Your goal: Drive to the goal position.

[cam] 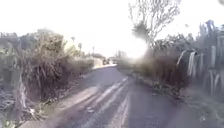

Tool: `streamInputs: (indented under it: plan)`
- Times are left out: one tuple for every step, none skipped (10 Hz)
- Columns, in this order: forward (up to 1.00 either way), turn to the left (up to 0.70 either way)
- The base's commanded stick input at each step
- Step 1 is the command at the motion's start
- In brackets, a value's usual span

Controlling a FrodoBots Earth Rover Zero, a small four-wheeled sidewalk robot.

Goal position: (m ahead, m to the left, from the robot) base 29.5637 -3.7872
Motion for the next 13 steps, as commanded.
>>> streamInputs:
  plan:
    - [1.0,0.0]
    - [1.0,0.0]
    - [1.0,0.0]
    - [1.0,0.0]
    - [1.0,0.0]
    - [1.0,0.0]
    - [1.0,0.0]
    - [1.0,0.0]
    - [1.0,0.0]
    - [1.0,0.0]
    - [1.0,0.0]
    - [1.0,0.0]
    - [1.0,0.0]
